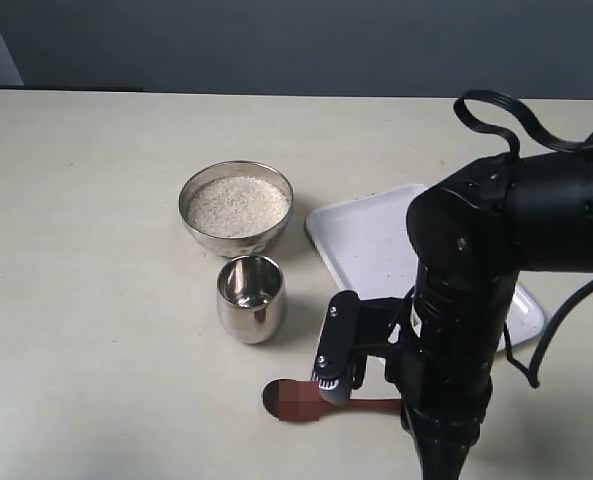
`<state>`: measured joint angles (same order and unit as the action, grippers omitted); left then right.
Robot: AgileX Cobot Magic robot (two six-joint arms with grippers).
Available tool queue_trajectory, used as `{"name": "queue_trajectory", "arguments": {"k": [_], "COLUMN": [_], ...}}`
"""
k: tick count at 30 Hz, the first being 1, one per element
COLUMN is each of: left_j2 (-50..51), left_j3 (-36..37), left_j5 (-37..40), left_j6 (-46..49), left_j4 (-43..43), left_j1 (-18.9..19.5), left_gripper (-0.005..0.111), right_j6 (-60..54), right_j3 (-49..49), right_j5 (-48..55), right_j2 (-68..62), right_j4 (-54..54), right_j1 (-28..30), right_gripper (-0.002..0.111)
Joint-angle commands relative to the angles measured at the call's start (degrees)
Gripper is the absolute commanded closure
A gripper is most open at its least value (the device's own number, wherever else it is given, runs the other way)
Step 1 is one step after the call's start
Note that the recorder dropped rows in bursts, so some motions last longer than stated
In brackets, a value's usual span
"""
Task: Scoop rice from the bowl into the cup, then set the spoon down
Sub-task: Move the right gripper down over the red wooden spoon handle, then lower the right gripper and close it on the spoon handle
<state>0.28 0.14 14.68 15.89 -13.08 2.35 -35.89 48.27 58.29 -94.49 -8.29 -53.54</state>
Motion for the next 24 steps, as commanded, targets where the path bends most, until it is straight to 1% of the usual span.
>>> {"name": "queue_trajectory", "arguments": {"k": [1,9,16,24], "left_j2": [-0.28,-0.28,-0.28,-0.28], "left_j3": [-0.14,-0.14,-0.14,-0.14], "left_j5": [-0.45,-0.45,-0.45,-0.45], "left_j6": [-0.32,-0.32,-0.32,-0.32], "left_j4": [0.1,0.1,0.1,0.1], "left_j1": [0.09,0.09,0.09,0.09], "left_gripper": [0.106,0.106,0.106,0.106], "right_j6": [-0.01,0.72,6.04,3.69], "right_j3": [-1.98,-4.12,-4.12,-4.12], "right_j5": [-2.45,-6.81,-7.46,-10.82], "right_j2": [-0.09,-0.09,-0.09,-0.09], "right_j4": [1.66,2.47,3.04,-0.14], "right_j1": [-0.19,-0.19,1.87,2.14], "right_gripper": [0.087,0.087,0.087,0.087]}}
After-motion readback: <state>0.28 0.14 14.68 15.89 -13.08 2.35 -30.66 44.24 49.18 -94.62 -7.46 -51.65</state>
